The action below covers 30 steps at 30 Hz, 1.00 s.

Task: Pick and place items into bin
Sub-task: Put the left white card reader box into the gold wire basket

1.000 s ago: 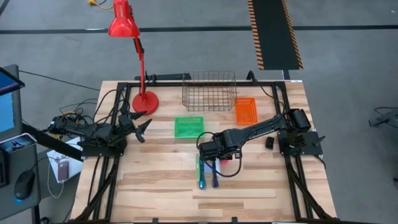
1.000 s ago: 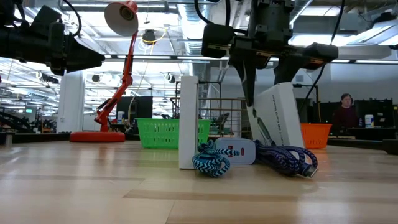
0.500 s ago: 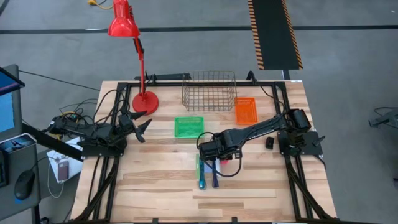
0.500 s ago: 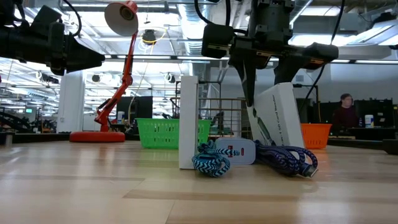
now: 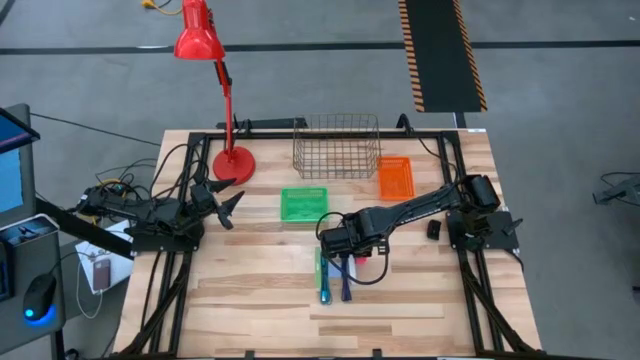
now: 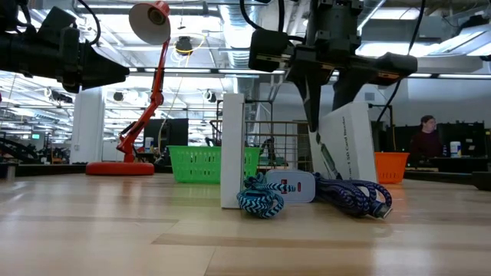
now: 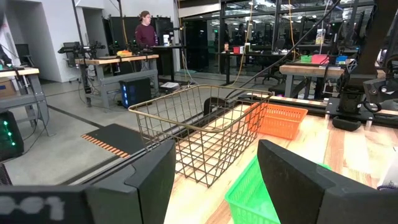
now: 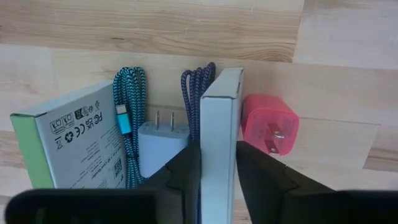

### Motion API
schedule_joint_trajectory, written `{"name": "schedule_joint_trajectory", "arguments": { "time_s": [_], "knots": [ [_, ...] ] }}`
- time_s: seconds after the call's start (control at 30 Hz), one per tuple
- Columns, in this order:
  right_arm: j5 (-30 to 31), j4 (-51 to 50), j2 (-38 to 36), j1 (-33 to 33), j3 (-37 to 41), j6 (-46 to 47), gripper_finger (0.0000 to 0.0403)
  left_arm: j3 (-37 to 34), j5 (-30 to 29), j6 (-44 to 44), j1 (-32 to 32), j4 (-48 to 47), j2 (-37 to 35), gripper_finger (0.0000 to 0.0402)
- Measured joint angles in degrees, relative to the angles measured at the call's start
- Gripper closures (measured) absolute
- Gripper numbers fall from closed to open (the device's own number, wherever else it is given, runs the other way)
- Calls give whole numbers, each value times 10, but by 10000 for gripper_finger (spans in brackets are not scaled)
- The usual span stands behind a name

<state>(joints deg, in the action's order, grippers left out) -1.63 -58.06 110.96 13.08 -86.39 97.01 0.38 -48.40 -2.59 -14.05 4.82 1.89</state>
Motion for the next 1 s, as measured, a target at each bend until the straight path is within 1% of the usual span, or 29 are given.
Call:
{"name": "schedule_joint_trajectory", "arguments": {
  "time_s": [0.23, 1.0],
  "knots": [
    [0, 0, 0, 0, 0, 0, 330, 0, 0, 0, 0, 0, 0, 184],
    [0, 0, 0, 0, 0, 0, 331, 0, 0, 0, 0, 0, 0, 184]
  ]
}}
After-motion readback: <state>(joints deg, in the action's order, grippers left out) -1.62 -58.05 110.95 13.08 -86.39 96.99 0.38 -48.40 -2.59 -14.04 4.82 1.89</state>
